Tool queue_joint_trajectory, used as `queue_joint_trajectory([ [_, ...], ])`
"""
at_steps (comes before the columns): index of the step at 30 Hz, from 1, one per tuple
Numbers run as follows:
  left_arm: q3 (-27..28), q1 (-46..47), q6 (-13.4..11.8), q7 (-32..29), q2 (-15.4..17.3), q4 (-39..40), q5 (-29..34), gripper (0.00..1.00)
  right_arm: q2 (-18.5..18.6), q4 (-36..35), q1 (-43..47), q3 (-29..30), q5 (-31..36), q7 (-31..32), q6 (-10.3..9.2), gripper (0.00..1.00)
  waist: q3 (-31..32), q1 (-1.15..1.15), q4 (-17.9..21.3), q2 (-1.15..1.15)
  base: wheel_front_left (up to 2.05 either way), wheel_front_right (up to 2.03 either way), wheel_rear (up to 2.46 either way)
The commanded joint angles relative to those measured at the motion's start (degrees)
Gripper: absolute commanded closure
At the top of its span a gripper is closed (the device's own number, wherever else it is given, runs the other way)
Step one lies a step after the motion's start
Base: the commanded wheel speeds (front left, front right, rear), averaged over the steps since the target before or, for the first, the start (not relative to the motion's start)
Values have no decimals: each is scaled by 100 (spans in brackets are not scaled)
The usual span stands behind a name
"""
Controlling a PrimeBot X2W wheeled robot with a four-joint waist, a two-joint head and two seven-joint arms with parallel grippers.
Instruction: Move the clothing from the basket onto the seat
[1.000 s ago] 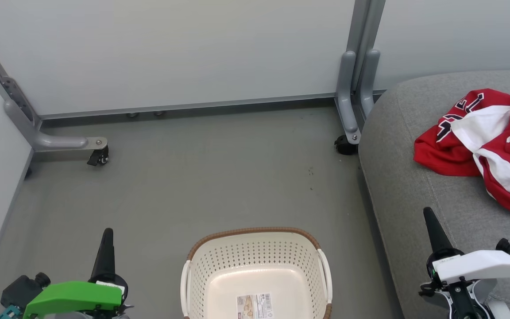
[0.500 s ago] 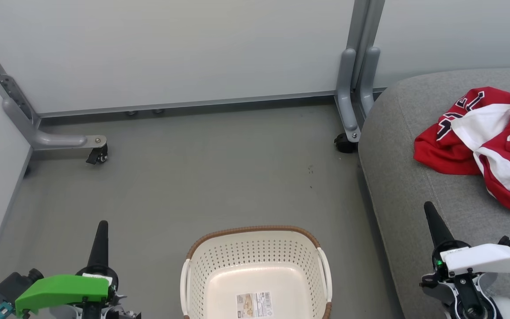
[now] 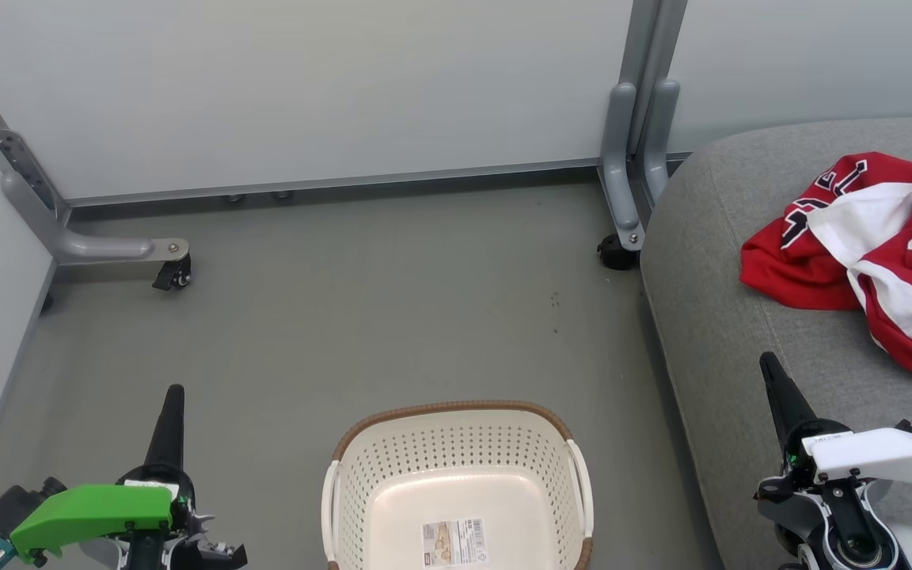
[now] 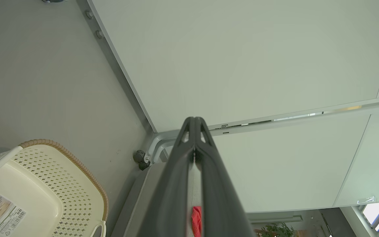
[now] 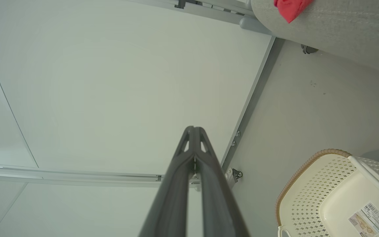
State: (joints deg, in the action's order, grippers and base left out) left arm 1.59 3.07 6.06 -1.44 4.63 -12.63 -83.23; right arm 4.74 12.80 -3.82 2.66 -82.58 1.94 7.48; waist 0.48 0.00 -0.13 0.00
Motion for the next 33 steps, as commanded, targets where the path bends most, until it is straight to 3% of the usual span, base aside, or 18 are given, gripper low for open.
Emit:
queue_joint_trajectory([
  [1, 36, 150, 41, -34, 35, 9, -135, 100, 8, 8, -95, 29, -130, 36, 3, 100, -3, 0, 1, 0, 0, 0, 0],
  [27, 287, 355, 167, -340, 1, -143, -1141, 100, -64, 122, -262, 221, -1158, 338, 2, 100, -66, 0, 13, 0, 0, 0, 0],
  [33, 299, 345, 163, -350, -16, -142, -1105, 100, -72, 121, -246, 235, -1124, 344, 2, 100, -67, 0, 13, 0, 0, 0, 0],
])
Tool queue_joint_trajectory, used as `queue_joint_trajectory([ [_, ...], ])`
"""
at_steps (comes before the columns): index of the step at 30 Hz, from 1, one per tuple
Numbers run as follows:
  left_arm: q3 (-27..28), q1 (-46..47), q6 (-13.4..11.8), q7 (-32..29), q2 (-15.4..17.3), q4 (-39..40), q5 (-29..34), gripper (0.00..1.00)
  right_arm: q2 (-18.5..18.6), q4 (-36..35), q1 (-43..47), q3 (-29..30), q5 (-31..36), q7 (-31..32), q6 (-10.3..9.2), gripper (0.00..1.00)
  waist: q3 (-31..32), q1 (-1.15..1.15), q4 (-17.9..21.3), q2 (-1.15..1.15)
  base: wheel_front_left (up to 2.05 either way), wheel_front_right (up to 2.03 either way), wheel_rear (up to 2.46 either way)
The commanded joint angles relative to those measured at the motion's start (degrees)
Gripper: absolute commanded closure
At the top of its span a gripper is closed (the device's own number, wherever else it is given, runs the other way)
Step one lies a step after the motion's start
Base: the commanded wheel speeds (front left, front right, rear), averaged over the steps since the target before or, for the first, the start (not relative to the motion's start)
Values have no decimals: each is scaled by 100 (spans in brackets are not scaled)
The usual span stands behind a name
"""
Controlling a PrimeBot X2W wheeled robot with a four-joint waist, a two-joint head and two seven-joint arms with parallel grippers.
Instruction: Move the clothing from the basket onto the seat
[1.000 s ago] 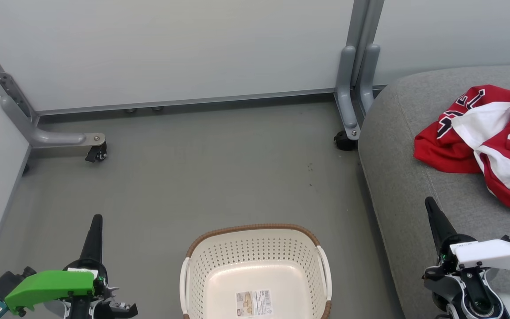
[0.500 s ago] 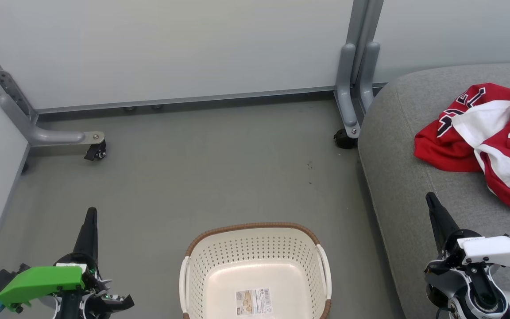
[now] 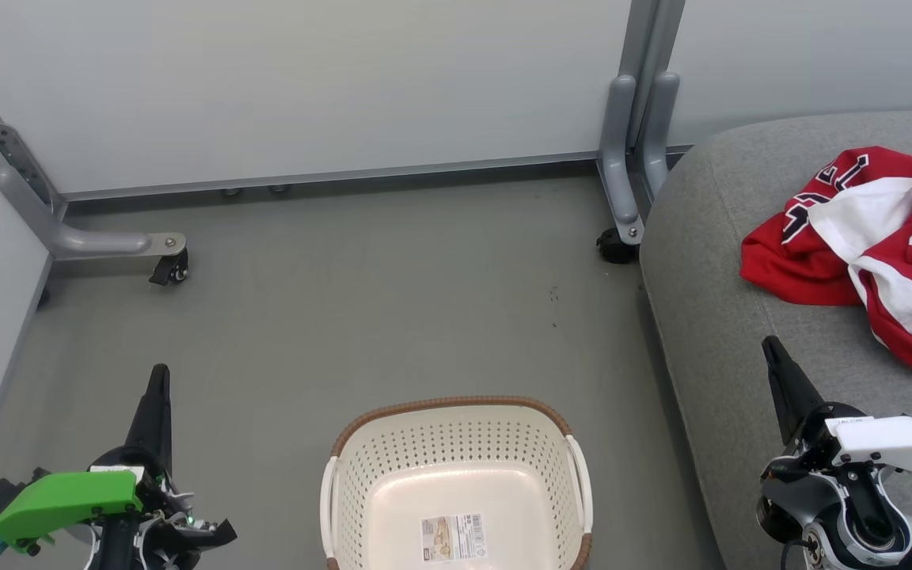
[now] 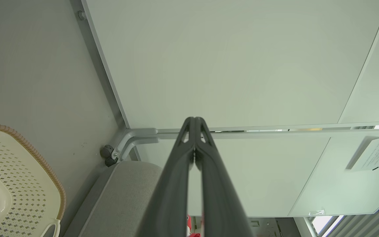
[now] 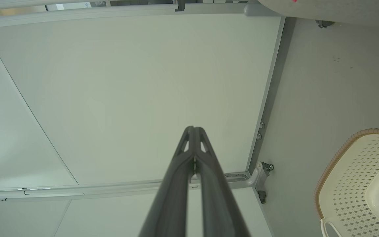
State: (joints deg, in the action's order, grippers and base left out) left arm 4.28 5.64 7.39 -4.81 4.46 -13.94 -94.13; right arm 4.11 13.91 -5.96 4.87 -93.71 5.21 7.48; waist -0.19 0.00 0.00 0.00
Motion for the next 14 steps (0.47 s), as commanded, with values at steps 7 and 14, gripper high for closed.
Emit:
queue_joint_trajectory([
  [7, 45, 89, 30, -26, -14, -12, 10, 100, -22, 12, -34, 28, 7, 29, 2, 100, 1, 0, 0, 0, 0, 0, 0],
  [14, 58, 91, 30, -42, -27, -13, 30, 100, -32, 13, -35, 42, 26, 39, 2, 100, 1, 0, 0, 0, 0, 0, 0],
])
